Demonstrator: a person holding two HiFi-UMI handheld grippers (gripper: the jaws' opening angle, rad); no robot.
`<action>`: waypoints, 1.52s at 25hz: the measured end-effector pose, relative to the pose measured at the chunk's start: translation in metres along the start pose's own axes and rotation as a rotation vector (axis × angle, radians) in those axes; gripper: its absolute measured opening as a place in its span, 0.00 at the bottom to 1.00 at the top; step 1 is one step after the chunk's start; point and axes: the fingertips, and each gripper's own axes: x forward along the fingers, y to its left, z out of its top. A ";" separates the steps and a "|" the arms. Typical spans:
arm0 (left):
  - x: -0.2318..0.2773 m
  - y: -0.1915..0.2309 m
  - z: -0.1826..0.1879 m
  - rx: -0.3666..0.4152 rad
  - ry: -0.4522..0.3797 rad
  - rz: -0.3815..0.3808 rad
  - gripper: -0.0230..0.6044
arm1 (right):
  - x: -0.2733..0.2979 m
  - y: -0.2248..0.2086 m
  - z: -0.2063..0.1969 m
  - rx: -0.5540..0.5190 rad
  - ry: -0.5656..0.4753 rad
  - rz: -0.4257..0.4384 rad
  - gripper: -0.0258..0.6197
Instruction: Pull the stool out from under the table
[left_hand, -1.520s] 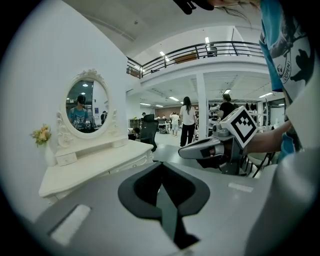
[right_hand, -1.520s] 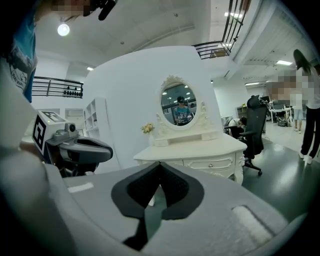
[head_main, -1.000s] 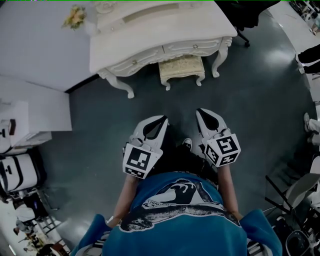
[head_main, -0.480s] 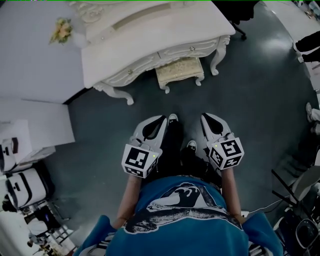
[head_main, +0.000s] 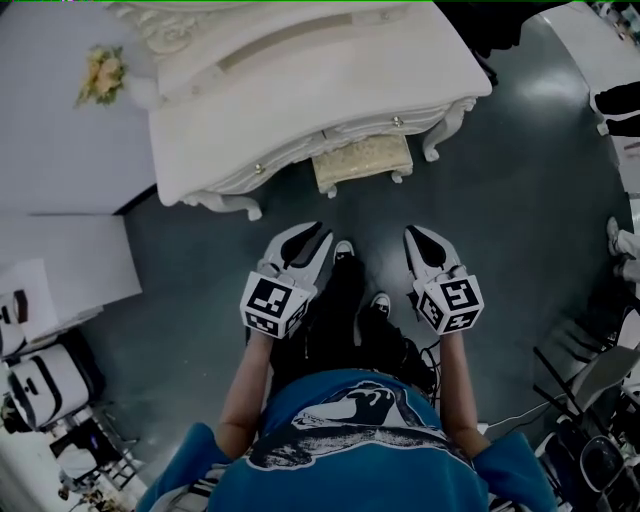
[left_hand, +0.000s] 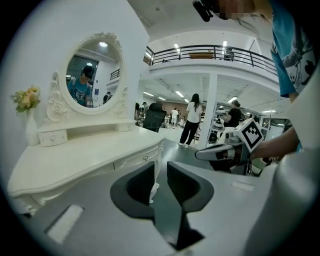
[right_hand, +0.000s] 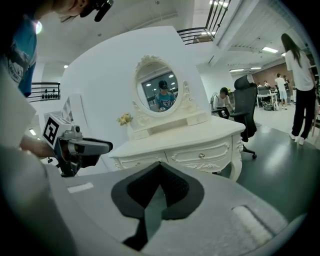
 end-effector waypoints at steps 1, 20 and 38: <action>0.007 0.009 -0.005 -0.002 0.014 -0.008 0.17 | 0.009 -0.005 0.000 -0.006 0.006 -0.005 0.04; 0.096 0.113 -0.123 -0.005 0.281 -0.104 0.33 | 0.134 -0.087 -0.068 -0.174 0.278 -0.019 0.15; 0.170 0.156 -0.216 -0.108 0.389 0.080 0.54 | 0.189 -0.210 -0.155 -0.196 0.459 0.050 0.41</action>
